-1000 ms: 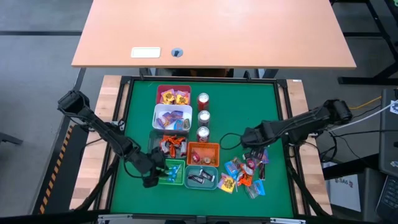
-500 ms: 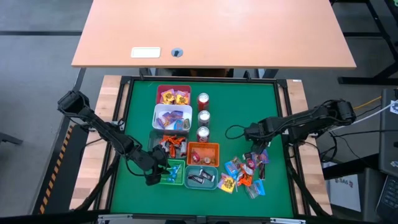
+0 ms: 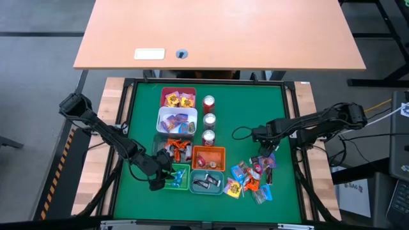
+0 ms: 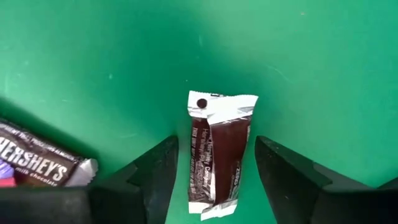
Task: Sort candy
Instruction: Put the brown candy into the teal green bin
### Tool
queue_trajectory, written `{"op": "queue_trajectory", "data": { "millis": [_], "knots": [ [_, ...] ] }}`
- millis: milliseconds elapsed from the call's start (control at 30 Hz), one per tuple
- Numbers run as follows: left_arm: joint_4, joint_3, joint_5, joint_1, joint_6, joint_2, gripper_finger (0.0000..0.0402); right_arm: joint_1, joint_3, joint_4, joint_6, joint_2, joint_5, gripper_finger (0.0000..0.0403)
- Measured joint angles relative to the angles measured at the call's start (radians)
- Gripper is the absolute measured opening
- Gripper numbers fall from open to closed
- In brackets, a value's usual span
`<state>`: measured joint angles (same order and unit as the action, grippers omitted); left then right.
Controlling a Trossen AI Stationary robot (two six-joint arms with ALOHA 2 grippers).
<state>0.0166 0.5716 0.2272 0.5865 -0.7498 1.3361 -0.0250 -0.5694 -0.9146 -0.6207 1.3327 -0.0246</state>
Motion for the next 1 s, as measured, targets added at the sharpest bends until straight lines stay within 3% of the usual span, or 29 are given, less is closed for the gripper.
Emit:
{"op": "queue_trajectory", "data": {
  "millis": [433, 633, 833, 1000],
  "knots": [
    [0.021, 0.0, 0.023, 0.0, 0.001, 0.0, 0.0131, -0.001, -0.003, 0.012, 0.023, 0.001, 0.02, 0.0105],
    [0.076, 0.0, 0.104, 0.0, 0.001, -0.001, 0.0131, 0.0, -0.042, 0.005, 0.029, 0.005, 0.032, 0.0104],
    [0.084, 0.0, 0.105, 0.0, 0.001, -0.001, 0.0131, 0.0, -0.115, 0.004, 0.061, 0.005, 0.037, 0.0109],
    [0.085, 0.0, 0.106, 0.0, 0.001, -0.001, 0.0131, 0.0, -0.201, 0.003, 0.078, 0.004, 0.117, 0.011]
  ]
}}
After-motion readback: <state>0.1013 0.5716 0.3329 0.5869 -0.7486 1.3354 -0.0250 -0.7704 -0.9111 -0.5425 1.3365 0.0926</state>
